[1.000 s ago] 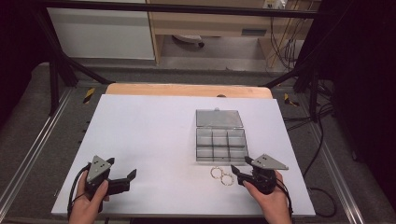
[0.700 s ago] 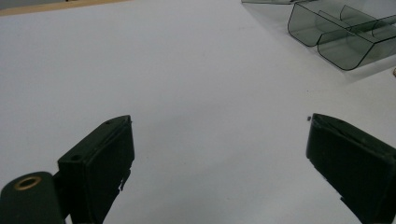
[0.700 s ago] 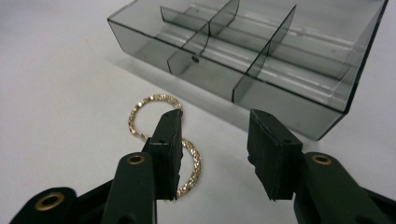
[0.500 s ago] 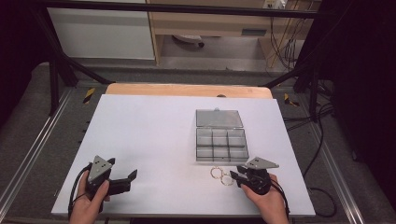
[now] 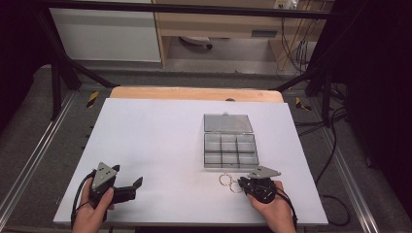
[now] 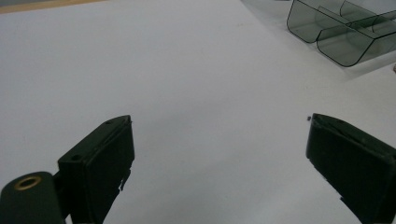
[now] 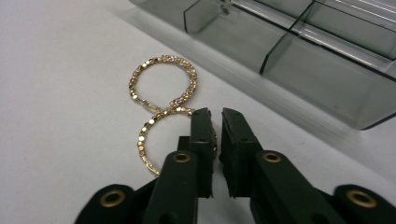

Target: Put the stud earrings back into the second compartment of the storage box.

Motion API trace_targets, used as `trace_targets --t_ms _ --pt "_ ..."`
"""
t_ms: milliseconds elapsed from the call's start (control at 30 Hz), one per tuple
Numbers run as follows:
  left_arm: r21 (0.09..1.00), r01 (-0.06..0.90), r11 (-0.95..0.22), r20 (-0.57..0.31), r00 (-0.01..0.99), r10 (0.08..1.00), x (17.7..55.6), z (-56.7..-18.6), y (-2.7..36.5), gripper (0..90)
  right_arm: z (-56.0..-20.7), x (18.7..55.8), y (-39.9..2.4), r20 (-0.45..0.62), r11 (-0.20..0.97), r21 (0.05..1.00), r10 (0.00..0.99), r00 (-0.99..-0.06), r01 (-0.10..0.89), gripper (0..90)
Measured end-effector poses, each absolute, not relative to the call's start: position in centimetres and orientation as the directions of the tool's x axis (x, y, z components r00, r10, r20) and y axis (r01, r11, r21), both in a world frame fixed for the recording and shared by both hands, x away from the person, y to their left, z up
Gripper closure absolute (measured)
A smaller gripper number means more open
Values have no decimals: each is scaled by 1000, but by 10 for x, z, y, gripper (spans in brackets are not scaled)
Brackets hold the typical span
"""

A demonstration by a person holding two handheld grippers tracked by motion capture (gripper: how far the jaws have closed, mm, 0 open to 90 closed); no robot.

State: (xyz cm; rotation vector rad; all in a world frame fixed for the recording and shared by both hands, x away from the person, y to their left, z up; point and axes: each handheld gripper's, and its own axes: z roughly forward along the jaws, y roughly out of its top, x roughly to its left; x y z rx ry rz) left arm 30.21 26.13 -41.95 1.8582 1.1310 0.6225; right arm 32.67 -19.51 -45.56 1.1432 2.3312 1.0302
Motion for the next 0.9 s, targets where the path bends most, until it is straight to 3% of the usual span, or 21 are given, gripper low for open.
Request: trace_targets --t_ms 900 --pt "853 467 -233 -15 468 884 303 -421 260 78 -444 319 -189 107 373 785 705 -701 495 869"
